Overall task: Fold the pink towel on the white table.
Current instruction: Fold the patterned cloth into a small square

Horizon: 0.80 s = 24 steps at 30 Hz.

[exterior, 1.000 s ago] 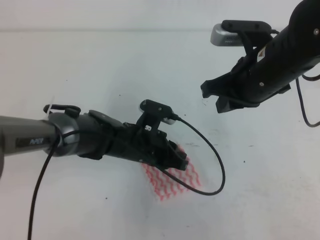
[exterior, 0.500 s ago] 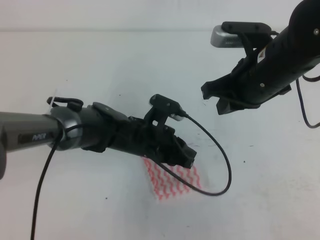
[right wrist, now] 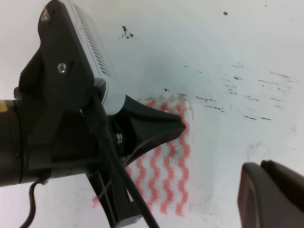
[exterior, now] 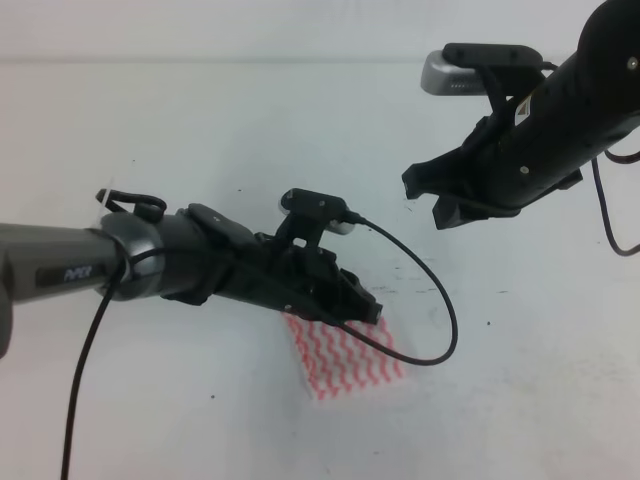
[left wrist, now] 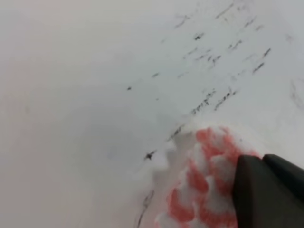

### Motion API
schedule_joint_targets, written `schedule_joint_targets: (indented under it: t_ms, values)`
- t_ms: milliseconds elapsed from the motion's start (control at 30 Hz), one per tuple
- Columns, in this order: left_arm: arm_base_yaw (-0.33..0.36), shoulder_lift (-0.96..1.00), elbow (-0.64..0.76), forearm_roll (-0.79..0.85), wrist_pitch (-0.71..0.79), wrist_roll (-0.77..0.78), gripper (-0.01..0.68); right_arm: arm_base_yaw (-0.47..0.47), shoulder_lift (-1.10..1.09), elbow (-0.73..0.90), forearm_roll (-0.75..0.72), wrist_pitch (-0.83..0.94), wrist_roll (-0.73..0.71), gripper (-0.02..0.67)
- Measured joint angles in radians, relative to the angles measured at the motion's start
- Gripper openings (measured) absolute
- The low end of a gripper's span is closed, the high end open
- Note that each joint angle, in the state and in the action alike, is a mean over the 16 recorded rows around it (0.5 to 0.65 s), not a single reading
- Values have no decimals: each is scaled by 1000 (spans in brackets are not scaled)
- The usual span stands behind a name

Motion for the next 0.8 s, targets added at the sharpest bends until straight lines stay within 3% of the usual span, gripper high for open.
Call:
schedule_joint_targets:
  t_ms: [800]
  values:
    - [-1, 38, -35, 6, 58, 70, -3, 0, 1, 0, 0, 6, -6, -18]
